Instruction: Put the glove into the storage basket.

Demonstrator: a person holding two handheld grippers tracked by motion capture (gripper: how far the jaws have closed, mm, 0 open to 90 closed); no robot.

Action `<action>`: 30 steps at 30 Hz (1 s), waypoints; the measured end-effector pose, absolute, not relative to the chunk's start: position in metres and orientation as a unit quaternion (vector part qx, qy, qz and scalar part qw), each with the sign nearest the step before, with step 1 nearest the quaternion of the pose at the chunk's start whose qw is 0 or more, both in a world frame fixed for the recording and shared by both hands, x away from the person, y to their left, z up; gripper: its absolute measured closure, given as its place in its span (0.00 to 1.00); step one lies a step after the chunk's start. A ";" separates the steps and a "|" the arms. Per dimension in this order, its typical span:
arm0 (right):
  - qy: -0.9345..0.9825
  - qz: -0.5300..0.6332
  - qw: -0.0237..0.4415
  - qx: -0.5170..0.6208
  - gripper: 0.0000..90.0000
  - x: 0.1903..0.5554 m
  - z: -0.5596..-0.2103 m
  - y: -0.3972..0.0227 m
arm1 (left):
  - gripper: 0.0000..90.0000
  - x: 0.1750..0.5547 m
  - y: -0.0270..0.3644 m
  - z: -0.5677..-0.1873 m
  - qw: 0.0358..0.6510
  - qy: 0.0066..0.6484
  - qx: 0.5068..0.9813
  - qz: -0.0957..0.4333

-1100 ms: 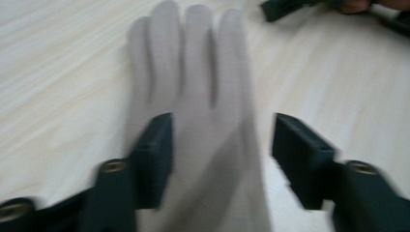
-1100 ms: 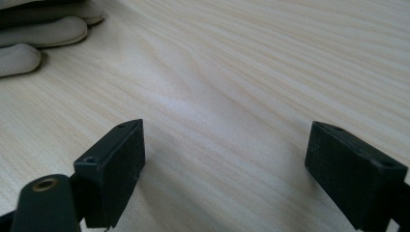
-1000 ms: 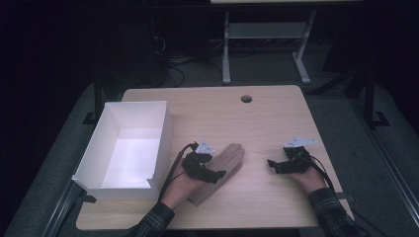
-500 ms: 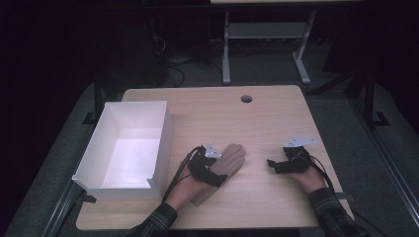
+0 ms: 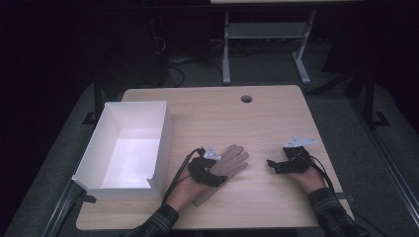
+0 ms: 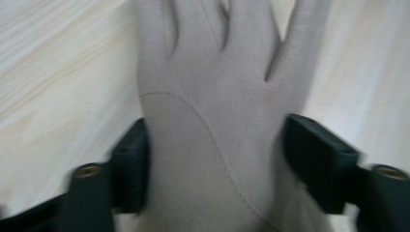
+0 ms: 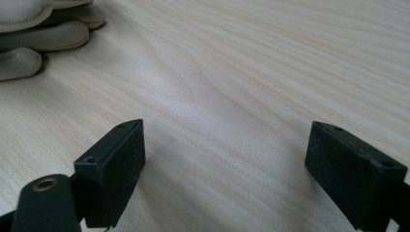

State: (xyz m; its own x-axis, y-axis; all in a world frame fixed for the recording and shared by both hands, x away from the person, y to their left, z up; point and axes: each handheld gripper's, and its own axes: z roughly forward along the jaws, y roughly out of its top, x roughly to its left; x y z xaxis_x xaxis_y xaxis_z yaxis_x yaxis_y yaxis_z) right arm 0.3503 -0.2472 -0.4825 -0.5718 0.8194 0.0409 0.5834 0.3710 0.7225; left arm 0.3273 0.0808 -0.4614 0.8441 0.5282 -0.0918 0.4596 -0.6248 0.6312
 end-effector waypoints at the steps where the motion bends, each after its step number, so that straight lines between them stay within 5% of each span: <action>1: 0.811 0.357 0.165 0.432 0.15 0.350 -0.482 -0.247 | 0.46 0.327 0.081 -0.460 0.333 0.268 0.903 0.045; 3: 0.811 0.357 0.165 0.432 0.15 0.350 -0.483 -0.247 | 0.62 0.327 0.081 -0.460 0.338 0.264 0.903 0.031; 8: 0.811 0.357 0.165 0.432 0.15 0.350 -0.482 -0.247 | 0.71 0.329 0.082 -0.460 0.345 0.270 0.899 0.006; 30: 0.813 0.358 0.164 0.429 0.15 0.350 -0.483 -0.247 | 0.74 0.334 0.079 -0.407 0.360 0.279 0.890 -0.023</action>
